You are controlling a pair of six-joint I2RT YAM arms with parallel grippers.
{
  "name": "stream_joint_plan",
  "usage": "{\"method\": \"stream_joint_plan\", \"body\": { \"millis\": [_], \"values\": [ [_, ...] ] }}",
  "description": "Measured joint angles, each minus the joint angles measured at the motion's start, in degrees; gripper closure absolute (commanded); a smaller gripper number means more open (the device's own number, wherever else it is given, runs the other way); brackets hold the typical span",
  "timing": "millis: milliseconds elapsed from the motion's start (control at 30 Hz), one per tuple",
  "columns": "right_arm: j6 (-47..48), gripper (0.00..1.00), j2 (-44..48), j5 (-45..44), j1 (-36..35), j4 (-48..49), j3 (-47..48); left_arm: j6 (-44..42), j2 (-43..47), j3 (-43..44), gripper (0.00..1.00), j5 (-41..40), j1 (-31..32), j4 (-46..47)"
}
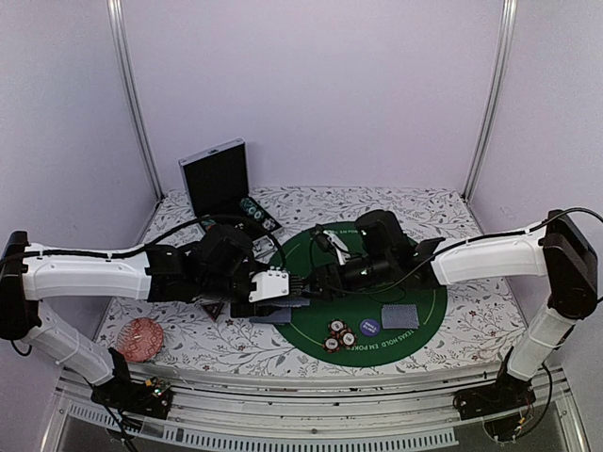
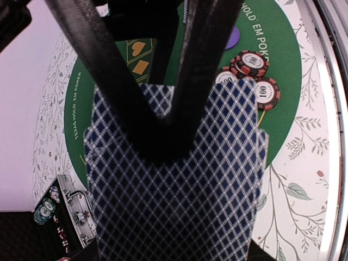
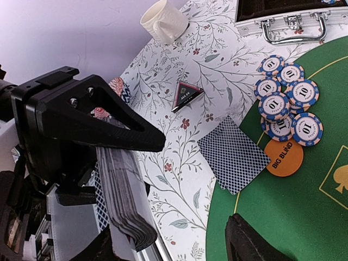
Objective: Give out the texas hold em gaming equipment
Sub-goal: Pick up the poker card from the face-down deck piles.
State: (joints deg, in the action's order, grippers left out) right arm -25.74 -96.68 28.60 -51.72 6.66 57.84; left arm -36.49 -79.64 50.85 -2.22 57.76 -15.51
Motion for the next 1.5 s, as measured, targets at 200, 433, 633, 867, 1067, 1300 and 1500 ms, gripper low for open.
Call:
{"method": "stream_joint_plan", "body": {
  "millis": [200,433,633,867,1067,1300,1500],
  "values": [
    [0.31,0.55,1.68,1.81,0.00,-0.94,0.00,0.00,0.00,0.00,0.47,0.00,0.00,0.02],
    [0.59,0.78,3.23,3.06,0.00,-2.49,0.00,-0.02,0.00,0.00,0.47,0.00,0.00,0.02],
    [0.92,0.97,4.74,3.32,0.00,-3.58,0.00,0.00,0.00,0.00,0.47,0.00,0.00,0.02],
    [1.22,0.98,6.69,3.43,0.00,-5.88,0.00,-0.02,0.00,0.00,0.47,0.00,0.00,0.11],
    [2.34,0.98,10.56,3.04,0.02,-8.98,0.00,0.00,0.00,0.00,0.47,-0.02,0.00,0.13],
    [4.90,0.98,17.75,0.42,1.62,-15.28,-0.11,0.07,0.00,0.00,0.47,-0.22,0.00,0.13],
    [6.25,0.98,24.37,-3.34,6.03,-19.80,-1.18,0.31,0.00,0.00,0.47,-1.29,0.00,0.13]
  ]
}}
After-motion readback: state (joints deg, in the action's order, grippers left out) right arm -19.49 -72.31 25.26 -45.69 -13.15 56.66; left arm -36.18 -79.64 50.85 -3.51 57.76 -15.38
